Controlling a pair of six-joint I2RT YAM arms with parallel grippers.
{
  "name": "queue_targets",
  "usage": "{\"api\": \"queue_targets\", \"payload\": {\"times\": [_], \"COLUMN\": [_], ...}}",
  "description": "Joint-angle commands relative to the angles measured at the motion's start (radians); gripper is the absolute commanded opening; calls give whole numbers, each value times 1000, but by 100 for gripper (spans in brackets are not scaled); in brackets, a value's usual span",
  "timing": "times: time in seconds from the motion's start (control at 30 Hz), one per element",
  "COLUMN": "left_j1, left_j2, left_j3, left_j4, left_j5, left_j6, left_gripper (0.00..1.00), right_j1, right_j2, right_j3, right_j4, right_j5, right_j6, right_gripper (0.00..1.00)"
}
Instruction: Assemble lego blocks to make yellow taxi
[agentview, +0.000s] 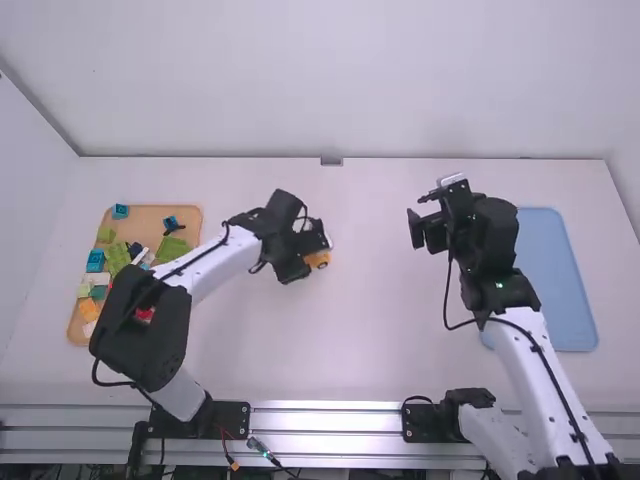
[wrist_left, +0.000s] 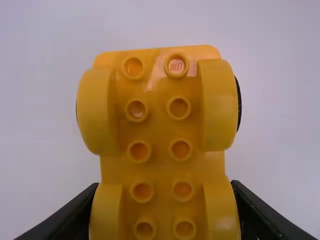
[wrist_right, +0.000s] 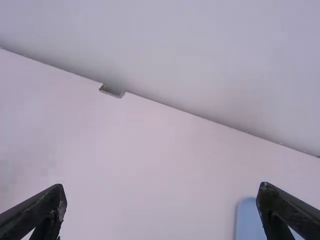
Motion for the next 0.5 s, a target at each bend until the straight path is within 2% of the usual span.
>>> {"api": "queue_targets", "payload": {"times": [0.0,0.27,0.47], "left_j1": [-55,-135,-127], "left_j2": [28,148,183], "left_j3": [-7,-5,-5], "left_j4": [-1,19,106], "left_j5": [81,129,125], "left_j6": [246,420,338], "left_gripper": [1,1,2], "right_j1": [3,3,3], "right_j2": [-60,-152,-153], "right_j3": [37,37,37], "right_j4": [-22,-95,-101], "right_j5": [-50,-124,-124], "right_j6": [0,-40,-43], "right_gripper": [99,99,99]}}
